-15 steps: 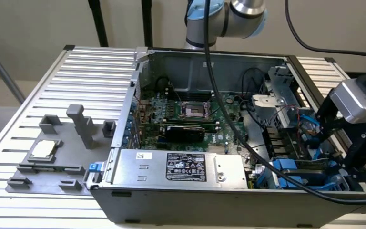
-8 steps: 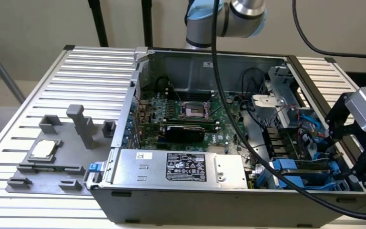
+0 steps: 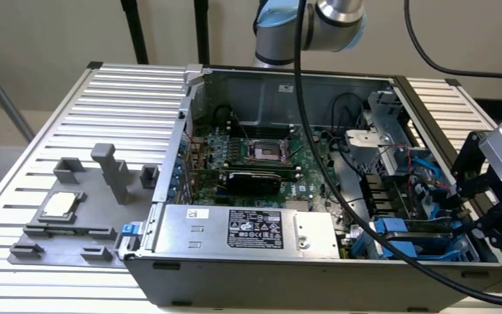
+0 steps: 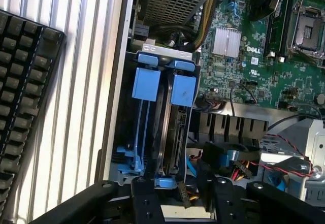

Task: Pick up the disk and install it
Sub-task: 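Insert the first disk wire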

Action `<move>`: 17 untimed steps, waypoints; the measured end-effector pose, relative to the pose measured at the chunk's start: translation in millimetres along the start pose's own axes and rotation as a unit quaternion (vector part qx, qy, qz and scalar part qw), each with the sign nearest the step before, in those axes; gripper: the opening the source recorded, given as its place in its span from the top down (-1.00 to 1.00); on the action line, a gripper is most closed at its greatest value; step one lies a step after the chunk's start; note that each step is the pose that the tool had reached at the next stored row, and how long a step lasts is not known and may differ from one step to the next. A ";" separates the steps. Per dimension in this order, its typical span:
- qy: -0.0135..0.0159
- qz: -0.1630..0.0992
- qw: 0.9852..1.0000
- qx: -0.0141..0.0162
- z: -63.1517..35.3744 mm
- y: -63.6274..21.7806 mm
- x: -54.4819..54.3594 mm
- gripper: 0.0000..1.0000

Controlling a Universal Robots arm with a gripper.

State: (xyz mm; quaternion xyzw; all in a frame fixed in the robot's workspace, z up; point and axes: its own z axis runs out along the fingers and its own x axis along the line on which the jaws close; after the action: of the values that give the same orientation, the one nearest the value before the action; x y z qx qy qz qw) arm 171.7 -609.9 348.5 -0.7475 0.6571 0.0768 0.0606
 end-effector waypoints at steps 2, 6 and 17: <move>-0.003 -0.005 1.000 -0.001 0.6 -0.3 0.1 0.14; -0.009 -0.018 1.000 -0.002 1.1 -2.3 0.5 0.29; -0.013 -0.051 0.999 -0.009 2.5 -4.9 1.1 0.52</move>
State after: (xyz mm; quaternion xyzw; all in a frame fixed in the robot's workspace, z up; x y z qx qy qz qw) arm 176.6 -609.8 345.7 -0.7797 0.6161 0.0893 0.0669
